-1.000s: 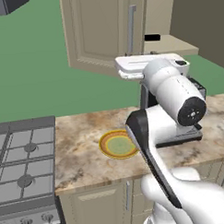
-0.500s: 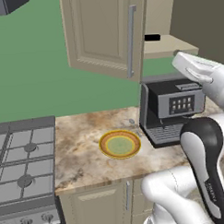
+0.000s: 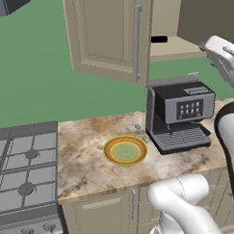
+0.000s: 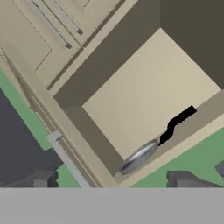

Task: Pick the pan from the cabinet and place it on the stove. Then turn on the stove burner for the pan.

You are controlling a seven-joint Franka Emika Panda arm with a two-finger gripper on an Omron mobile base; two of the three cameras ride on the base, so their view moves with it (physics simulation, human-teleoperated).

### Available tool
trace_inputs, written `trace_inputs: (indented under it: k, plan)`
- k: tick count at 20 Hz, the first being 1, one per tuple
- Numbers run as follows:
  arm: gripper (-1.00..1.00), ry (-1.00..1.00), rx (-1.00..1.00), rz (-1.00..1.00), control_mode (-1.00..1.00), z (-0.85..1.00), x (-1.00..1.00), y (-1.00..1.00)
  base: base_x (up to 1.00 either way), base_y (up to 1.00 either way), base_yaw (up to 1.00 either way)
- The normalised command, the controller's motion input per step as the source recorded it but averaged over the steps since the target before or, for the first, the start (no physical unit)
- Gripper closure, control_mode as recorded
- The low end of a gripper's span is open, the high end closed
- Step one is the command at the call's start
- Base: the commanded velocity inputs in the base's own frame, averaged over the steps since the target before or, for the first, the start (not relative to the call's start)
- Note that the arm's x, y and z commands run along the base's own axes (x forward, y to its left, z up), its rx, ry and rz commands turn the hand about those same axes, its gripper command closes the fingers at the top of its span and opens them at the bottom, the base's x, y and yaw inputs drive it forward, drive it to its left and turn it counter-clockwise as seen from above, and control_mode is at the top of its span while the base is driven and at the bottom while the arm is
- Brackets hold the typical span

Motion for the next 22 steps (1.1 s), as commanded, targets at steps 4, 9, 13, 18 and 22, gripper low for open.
trace_inputs:
  k: [4,9,13,18,22]
  plan:
    - [-1.0,0.32,0.27,0.16,-1.0,-0.07,0.63,-0.06,0.0,0.0,0.0]
    - [-1.0,0.26,0.08,0.21,-1.0,-0.1,0.59,0.0,0.0,0.0,0.0]
    - [-1.0,0.23,0.1,0.2,-1.0,-0.11,0.6,0.0,0.0,0.0,0.0]
    - [-1.0,0.2,0.1,0.16,-1.0,-0.1,0.56,0.16,0.0,0.0,0.0]
    - [-1.0,0.14,0.05,0.08,-1.0,-0.2,0.49,0.43,0.0,0.0,0.0]
